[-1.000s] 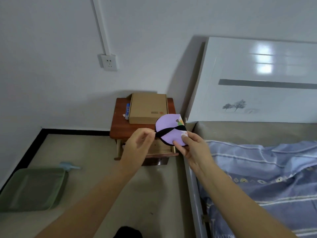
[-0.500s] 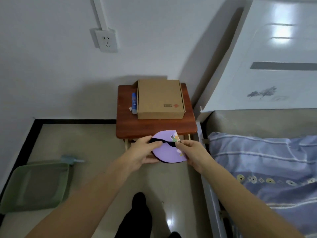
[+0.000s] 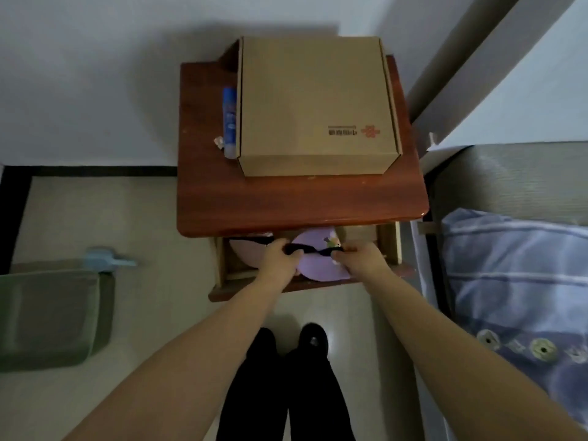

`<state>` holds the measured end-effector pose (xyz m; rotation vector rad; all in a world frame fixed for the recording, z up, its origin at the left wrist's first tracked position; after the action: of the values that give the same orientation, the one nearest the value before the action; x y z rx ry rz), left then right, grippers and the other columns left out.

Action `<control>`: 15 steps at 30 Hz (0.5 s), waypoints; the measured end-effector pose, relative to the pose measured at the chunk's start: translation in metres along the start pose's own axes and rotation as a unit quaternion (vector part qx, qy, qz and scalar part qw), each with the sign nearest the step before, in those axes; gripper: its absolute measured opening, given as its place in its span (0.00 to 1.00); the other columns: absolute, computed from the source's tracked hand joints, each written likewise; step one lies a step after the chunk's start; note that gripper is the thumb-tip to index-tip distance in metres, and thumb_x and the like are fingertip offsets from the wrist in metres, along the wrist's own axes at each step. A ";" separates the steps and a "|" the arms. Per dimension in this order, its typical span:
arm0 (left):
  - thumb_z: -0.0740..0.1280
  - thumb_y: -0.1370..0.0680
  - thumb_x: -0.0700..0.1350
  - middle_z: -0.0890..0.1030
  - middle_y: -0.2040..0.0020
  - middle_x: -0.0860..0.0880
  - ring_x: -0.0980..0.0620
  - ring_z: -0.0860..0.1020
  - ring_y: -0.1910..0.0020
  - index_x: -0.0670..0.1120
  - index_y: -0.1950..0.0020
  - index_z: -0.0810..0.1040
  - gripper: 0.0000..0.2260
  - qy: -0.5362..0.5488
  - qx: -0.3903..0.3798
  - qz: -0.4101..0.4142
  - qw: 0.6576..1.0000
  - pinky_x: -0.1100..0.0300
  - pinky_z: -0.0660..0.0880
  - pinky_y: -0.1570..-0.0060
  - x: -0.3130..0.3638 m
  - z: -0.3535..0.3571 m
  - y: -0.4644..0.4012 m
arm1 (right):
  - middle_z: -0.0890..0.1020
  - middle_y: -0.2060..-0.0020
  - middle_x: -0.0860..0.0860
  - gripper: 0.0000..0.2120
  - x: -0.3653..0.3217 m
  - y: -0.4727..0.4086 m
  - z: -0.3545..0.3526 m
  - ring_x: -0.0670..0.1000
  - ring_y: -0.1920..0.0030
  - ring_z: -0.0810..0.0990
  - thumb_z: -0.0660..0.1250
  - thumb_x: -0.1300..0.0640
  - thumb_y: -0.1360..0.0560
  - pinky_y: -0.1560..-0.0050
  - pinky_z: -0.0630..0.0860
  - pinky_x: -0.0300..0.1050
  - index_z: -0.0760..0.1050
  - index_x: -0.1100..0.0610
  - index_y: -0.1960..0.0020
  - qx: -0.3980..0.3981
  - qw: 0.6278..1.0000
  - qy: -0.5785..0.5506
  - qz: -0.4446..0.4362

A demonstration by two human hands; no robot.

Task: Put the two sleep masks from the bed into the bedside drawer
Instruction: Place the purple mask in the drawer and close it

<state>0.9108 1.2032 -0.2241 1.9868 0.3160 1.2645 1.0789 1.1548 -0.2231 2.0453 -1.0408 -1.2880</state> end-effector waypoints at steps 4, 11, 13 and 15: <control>0.60 0.22 0.41 0.80 0.44 0.39 0.40 0.77 0.46 0.42 0.41 0.75 0.11 -0.206 0.044 0.088 0.974 0.52 0.73 0.48 -0.012 0.005 -0.035 | 0.82 0.44 0.61 0.12 -0.004 -0.051 0.023 0.61 0.44 0.79 0.64 0.59 0.25 0.43 0.75 0.52 0.78 0.62 0.44 0.016 0.996 0.086 -0.030; 0.58 0.21 0.41 0.67 0.30 0.40 0.39 0.76 0.45 0.45 0.28 0.61 0.21 -0.375 0.127 0.149 0.906 0.52 0.71 0.59 -0.023 0.004 -0.068 | 0.83 0.47 0.58 0.11 0.001 -0.091 0.039 0.59 0.48 0.81 0.62 0.56 0.24 0.51 0.74 0.47 0.77 0.55 0.43 0.082 0.980 0.160 -0.085; 0.58 0.22 0.38 0.64 0.28 0.40 0.39 0.75 0.44 0.45 0.27 0.58 0.23 -0.398 0.127 0.163 0.894 0.51 0.73 0.55 -0.022 0.007 -0.066 | 0.82 0.46 0.57 0.12 -0.003 -0.093 0.041 0.59 0.47 0.80 0.60 0.53 0.23 0.50 0.76 0.50 0.75 0.54 0.41 0.092 0.965 0.226 -0.092; 0.58 0.22 0.37 0.63 0.28 0.40 0.39 0.74 0.42 0.46 0.26 0.56 0.26 -0.397 0.116 0.166 0.895 0.49 0.74 0.51 -0.023 0.006 -0.058 | 0.81 0.44 0.57 0.14 -0.002 -0.093 0.041 0.59 0.45 0.79 0.59 0.52 0.22 0.46 0.77 0.55 0.72 0.54 0.39 0.098 0.957 0.260 -0.080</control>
<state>0.9152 1.2276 -0.2819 2.6516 -0.3033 0.5050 1.0730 1.2098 -0.3084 2.4716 -0.7905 -0.6623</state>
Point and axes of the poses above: each hand's wrist, its own y-axis away from the middle knuckle, its own z-axis out of the palm, x = y × z, the point moved 8 cm from there along -y, towards the middle knuckle
